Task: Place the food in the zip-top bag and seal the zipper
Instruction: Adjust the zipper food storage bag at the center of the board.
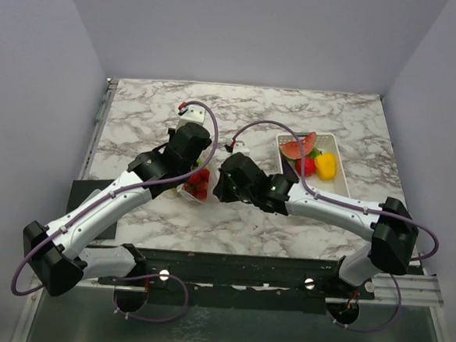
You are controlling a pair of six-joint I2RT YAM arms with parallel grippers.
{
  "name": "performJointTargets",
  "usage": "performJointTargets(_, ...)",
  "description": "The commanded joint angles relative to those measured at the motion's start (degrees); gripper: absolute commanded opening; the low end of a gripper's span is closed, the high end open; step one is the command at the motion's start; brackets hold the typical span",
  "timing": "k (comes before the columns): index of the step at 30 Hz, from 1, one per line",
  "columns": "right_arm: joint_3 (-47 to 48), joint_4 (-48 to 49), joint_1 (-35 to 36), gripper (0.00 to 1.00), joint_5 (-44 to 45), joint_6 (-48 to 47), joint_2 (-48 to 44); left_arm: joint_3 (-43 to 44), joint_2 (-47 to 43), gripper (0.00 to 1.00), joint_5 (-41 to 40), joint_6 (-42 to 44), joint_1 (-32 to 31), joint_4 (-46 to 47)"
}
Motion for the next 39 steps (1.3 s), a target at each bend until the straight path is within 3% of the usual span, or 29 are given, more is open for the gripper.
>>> performJointTargets(1,1.1,-0.9,0.3,0.01,0.7,-1.7,-2.6,0.3,-0.5,0.0,1.3,0.3,0.3,1.5)
performJointTargets(12,9.3,-7.6,0.3,0.01,7.6,-11.4,-6.9,4.6,-1.2,0.0,5.1,-0.2,0.2,-2.1)
performJointTargets(20,21.3,-16.8,0.2,0.01,9.0,-20.2,-8.4,8.8,0.2,0.0,13.7,-1.5,0.2,-5.8)
performJointTargets(24,18.3,-15.7,-1.1,0.01,9.3,-20.6,-10.1,8.0,1.3,0.0,16.4,-3.0,0.2,-5.3)
performJointTargets(31,3.9,-11.8,-4.8,0.01,5.6,-15.8,-7.0,0.9,4.4,0.0,18.1,-5.8,0.2,-0.2)
performJointTargets(35,4.5,-12.8,-5.0,0.01,6.3,-16.0,-7.8,-0.5,7.3,0.0,20.0,-7.2,0.3,0.7)
performJointTargets(39,9.6,-15.3,-5.0,0.01,8.0,-17.6,-10.2,3.5,5.2,0.0,20.5,-6.9,0.2,0.5)
